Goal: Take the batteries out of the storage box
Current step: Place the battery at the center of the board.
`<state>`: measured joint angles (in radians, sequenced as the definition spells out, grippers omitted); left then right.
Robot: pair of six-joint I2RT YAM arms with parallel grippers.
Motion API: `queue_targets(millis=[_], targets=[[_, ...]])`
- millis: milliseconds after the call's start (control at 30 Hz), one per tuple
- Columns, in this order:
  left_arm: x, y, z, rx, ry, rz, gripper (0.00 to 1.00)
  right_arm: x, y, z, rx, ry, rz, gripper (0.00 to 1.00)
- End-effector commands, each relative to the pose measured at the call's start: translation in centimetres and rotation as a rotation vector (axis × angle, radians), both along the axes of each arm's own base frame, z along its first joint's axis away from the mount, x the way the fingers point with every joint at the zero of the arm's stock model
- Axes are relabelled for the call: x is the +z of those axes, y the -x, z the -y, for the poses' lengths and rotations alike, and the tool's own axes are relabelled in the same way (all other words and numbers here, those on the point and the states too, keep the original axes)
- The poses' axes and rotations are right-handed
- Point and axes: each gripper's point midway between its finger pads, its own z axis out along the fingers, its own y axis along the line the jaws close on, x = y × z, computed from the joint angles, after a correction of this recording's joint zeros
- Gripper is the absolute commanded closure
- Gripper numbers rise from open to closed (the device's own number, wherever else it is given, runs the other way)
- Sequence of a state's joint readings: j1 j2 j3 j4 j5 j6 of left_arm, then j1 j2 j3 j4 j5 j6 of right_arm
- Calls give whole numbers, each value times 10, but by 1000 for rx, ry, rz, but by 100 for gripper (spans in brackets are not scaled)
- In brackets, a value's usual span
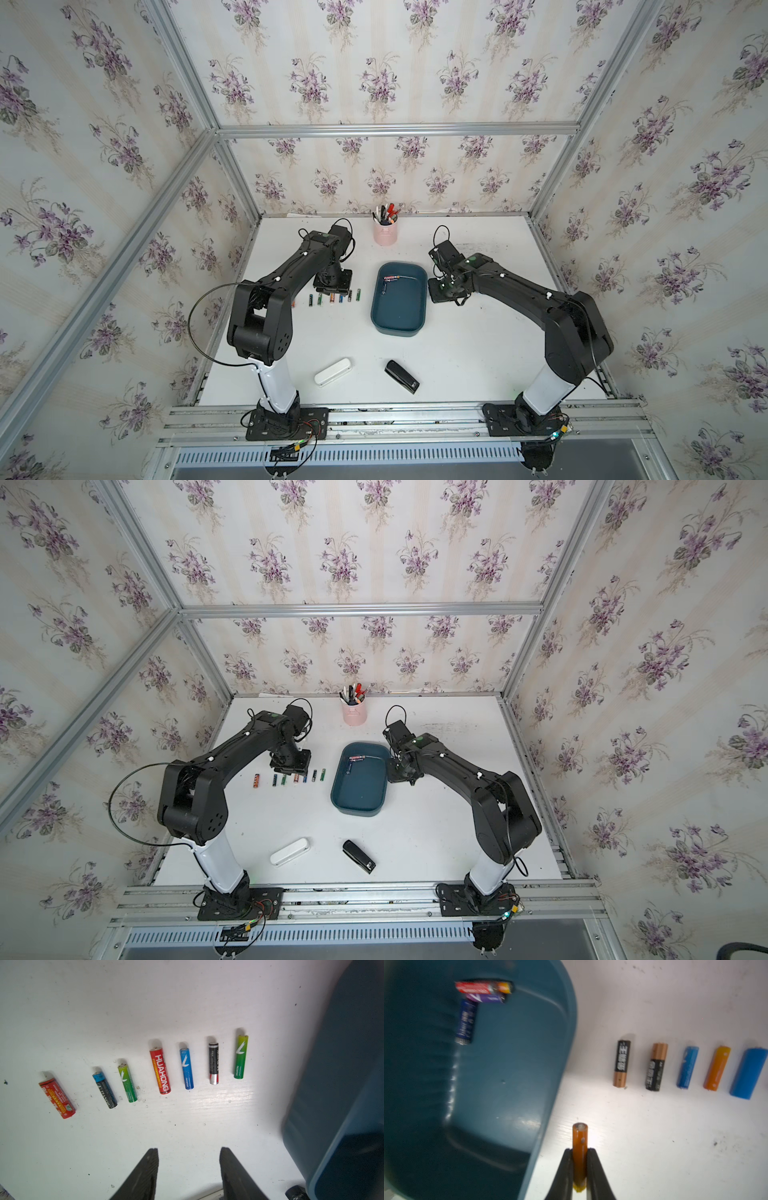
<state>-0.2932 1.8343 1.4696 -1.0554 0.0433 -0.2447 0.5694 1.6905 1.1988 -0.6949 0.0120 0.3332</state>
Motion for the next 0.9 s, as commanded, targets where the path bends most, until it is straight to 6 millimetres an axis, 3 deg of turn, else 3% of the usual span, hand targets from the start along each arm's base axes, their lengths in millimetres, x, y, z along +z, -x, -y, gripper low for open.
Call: queue_targets(millis=[0, 300, 600, 667, 867], targets=[[2, 0, -1, 6, -7, -3, 47, -12, 0, 5, -11, -6, 0, 90], [2, 2, -3, 5, -14, -8, 47, -49, 7, 8, -27, 8, -53, 90], [3, 1, -2, 5, -12, -8, 47, -56, 10, 17, -51, 45, -53, 90], [3, 1, -2, 3, -11, -9, 47, -57, 4, 30, -94, 43, -56, 90], [2, 1, -1, 5, -9, -8, 47, -63, 7, 32, -91, 43, -72, 89]])
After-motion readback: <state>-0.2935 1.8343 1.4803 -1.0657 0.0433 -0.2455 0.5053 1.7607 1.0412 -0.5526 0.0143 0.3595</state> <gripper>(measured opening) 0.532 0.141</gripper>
